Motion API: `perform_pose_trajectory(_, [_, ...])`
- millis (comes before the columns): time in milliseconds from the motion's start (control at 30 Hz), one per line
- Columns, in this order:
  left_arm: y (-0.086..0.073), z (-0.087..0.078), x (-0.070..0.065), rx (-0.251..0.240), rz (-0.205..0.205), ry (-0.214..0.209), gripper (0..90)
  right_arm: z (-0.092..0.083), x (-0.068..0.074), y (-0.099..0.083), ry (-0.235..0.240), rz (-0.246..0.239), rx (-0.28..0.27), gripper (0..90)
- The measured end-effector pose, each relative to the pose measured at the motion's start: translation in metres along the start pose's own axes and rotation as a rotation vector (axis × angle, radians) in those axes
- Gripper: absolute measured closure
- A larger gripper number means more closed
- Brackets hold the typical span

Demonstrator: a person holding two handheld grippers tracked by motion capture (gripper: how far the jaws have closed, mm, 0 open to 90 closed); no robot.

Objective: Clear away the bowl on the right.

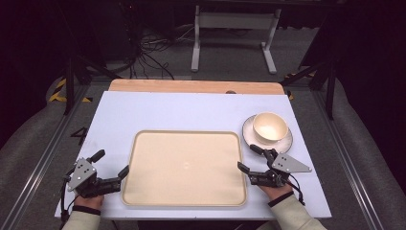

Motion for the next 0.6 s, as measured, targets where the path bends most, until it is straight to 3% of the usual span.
perform_pose_trajectory(267, [0.0,0.0,0.0,0.001,0.0,0.001,0.2,-0.001,0.003,0.005,0.009,0.0,-0.011,24.4])
perform_pose_trajectory(600, [0.0,0.0,0.0,0.003,0.001,0.002,0.2,0.0,0.007,0.019,0.024,-0.016,0.024,25.5])
Point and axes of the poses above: each handheld gripper's, and its own axes: z roughly forward along the jaws, y roughly out of its top, x roughly to its left, the point moved 7 cm from there along z, roughly forward along the jaws, and after that the axes turned 5 degrees about y, right-handed, at the moved point
